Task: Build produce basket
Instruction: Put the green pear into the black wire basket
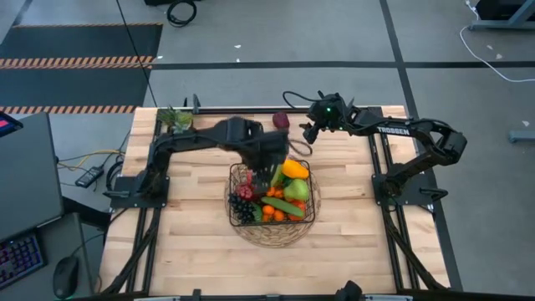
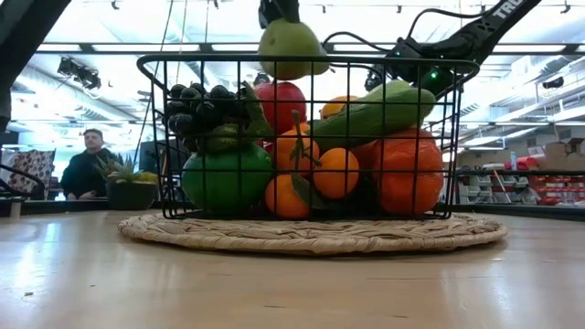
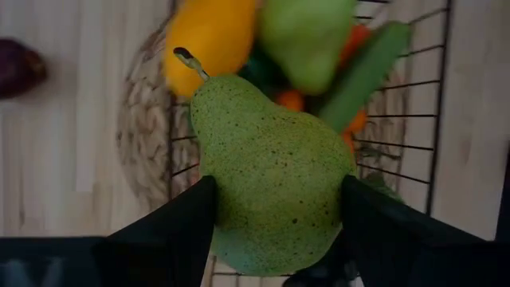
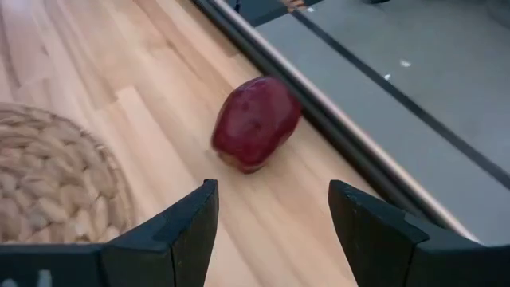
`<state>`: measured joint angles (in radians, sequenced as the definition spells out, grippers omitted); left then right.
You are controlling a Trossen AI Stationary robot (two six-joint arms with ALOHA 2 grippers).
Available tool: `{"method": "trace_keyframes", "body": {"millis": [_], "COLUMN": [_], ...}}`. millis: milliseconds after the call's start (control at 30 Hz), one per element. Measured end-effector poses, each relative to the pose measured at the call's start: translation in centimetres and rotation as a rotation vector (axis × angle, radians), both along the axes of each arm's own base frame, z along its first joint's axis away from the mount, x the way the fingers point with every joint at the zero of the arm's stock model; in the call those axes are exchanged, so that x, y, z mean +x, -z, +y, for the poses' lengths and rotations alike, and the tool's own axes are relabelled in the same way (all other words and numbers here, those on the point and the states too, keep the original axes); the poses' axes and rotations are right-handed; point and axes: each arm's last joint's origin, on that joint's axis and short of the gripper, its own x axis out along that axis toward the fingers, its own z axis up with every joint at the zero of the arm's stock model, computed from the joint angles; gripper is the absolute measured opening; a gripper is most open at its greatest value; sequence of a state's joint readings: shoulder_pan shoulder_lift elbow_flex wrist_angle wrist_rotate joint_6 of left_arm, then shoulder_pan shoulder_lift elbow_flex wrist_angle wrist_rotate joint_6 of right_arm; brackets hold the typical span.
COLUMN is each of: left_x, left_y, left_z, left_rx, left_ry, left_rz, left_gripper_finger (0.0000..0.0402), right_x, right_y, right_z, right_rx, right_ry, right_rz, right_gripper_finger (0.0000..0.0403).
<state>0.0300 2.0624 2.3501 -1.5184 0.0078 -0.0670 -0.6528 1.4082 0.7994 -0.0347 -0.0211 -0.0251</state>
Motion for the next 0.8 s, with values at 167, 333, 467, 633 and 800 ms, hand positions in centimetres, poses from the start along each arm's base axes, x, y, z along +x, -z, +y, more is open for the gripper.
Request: {"method": "trace_keyframes", "body": {"millis": [167,333,467,633,800], "left_x": [0.2,0.1,-0.2,-0.3,-0.3], "left_y": [-0.2,-0.3,-0.6,-0.5,-0.1], "left_z": [-2.0,-3.3,-4.2,-5.7,-7.2], "left_rx": [0.074,0.132,0.143,0.124,0.105], "left_ry": [-0.004,-0.011,0.007,0.031,0.067], "left_rz": [-0.029,-0.037,-0.047,-0.047,-0.036], "left_gripper_finger": [0.0243,0.0243,0.0243,0.0243,0.0243], "right_x": [0.4,0.4,0.4,0.4,0.3], "right_y": [0.5,1.3,1.6,1.6,1.6], "right_z": [0.9,1.7,1.9,1.9,1.8], "right_rx": [0.031,0.040,0.042,0.041,0.040], "right_ry": [-0.017,-0.033,-0.005,-0.003,-0.001], "right_rz": [0.004,0.016,0.024,0.025,0.025], "right_gripper_finger": [0.0242,0.0242,0.0242,0.0242,0.0242]}}
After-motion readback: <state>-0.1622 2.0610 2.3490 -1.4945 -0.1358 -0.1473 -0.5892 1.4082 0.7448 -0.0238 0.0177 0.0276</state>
